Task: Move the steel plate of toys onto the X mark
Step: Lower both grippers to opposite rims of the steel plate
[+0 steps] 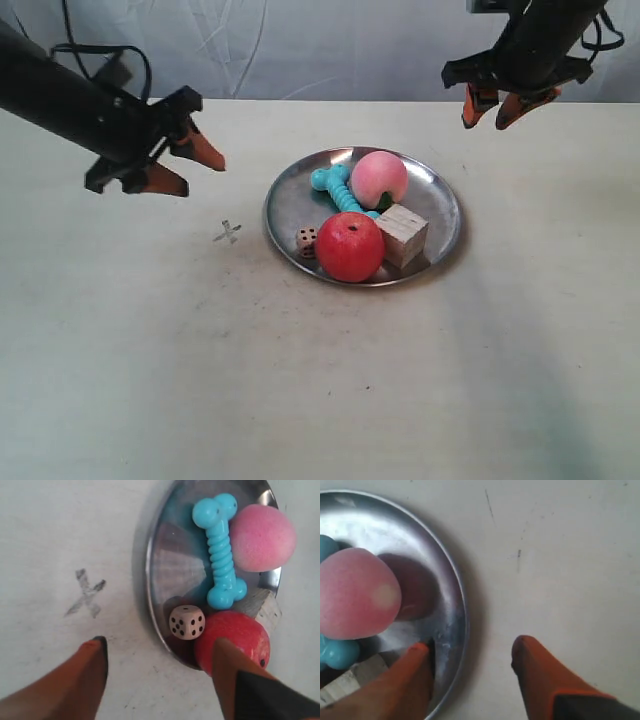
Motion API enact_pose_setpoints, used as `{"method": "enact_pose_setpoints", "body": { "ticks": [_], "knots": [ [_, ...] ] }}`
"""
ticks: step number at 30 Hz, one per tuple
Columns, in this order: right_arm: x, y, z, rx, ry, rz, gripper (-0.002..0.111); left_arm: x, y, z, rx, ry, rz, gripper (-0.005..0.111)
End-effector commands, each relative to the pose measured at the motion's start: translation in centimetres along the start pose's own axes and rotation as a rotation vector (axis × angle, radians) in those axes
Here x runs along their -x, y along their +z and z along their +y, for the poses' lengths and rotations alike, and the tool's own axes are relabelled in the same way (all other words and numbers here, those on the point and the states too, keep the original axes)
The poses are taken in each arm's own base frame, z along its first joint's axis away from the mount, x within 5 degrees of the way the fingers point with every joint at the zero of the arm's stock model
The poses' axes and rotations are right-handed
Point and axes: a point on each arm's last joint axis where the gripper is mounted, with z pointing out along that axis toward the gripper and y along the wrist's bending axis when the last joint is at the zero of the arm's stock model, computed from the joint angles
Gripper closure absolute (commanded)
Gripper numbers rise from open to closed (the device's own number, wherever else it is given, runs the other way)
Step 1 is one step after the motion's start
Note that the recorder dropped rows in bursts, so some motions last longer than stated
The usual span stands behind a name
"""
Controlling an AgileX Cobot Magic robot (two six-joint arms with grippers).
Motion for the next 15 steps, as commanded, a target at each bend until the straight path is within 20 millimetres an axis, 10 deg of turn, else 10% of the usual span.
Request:
{"method": "enact_pose_setpoints", "body": {
  "ticks": [1, 15],
  "knots": [
    [0.1, 1.8, -0.4, 0.016, 0.002, 0.046, 0.058, -0.7, 4.1, -1.6, -0.027, 0.020, 0.019, 0.047],
    [-1.3, 3.8, -6.9, 0.273, 0.187, 0.080, 0.058, -1.3, 8.0, -2.0, 0.079, 0.060, 0.023, 0.047]
  ]
}}
